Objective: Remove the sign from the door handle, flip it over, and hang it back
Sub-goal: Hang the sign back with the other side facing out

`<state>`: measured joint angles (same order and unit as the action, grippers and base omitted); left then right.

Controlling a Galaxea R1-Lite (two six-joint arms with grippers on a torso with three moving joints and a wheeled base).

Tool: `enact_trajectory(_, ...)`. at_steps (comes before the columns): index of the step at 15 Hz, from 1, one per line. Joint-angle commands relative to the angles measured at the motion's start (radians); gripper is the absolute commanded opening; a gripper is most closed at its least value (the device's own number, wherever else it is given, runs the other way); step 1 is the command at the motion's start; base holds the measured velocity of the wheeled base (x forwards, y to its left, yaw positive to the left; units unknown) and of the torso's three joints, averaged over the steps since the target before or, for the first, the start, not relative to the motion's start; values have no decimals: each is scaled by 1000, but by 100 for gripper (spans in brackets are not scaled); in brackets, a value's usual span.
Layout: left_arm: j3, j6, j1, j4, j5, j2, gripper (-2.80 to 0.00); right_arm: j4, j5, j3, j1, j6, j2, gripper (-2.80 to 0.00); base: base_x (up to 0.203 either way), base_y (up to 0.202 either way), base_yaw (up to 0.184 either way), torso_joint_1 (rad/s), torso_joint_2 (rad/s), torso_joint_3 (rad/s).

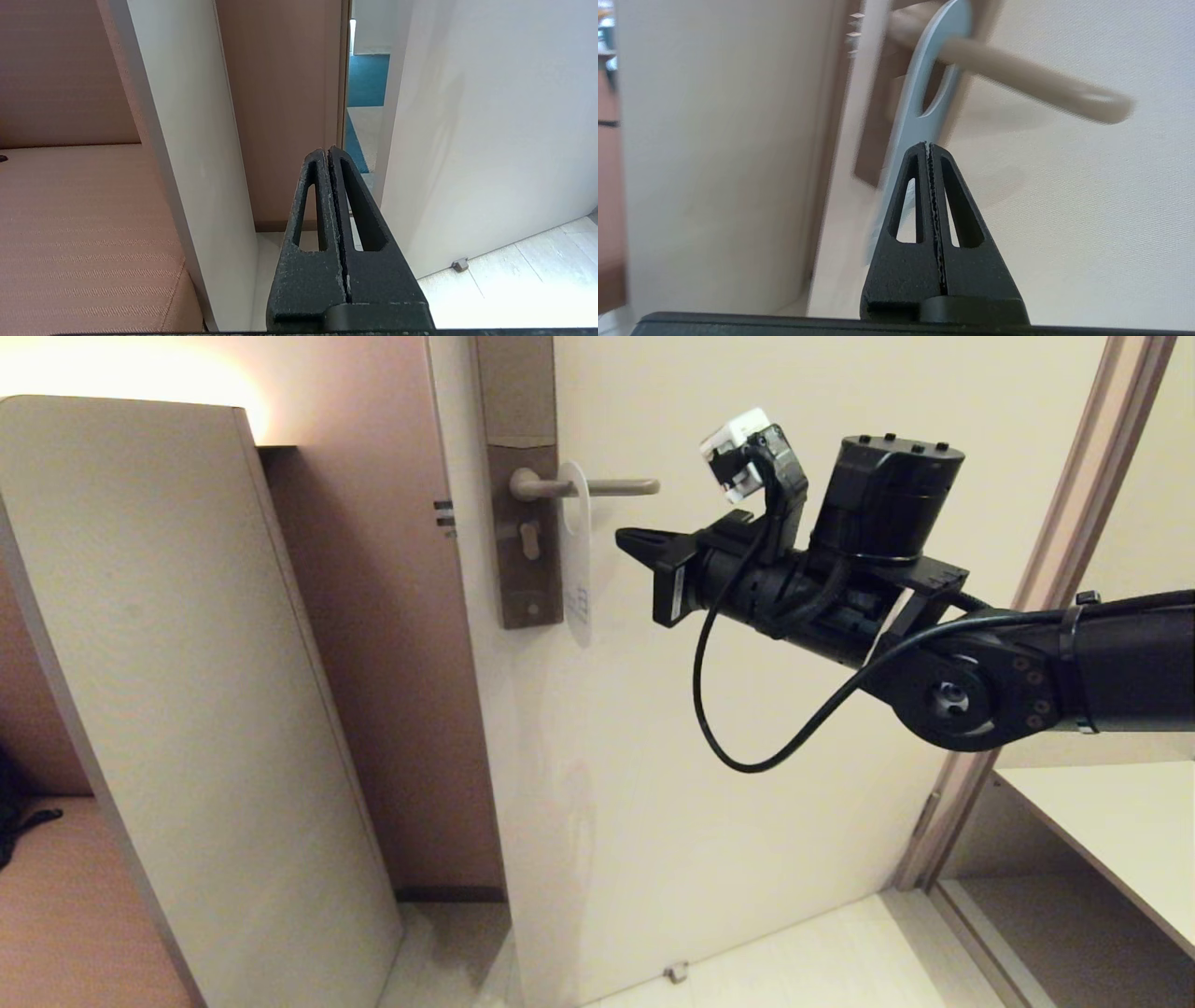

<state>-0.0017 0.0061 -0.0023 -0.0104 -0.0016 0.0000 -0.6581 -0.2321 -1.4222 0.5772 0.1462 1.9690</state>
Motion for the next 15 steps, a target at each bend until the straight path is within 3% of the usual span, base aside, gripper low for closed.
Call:
enact_trajectory(1, 0, 0, -1, 0, 0, 0, -280, -16, 0, -47, -1, 4, 52, -280, 0, 0, 0, 0, 0, 0)
enact_trajectory(5, 0, 0, -1, 0, 0, 0, -280, -96, 12, -118, 13, 10, 156, -280, 0, 0, 0, 0, 0, 0)
enact_trajectory(11, 0, 0, -1, 0, 0, 0, -280, -204, 94, -227, 62, 19, 284, -280, 0, 0, 0, 0, 0, 0)
enact_trajectory(15, 0, 0, 1, 0, 0, 0, -280, -236, 97, -247, 100, 16, 301, -280, 0, 0, 0, 0, 0, 0)
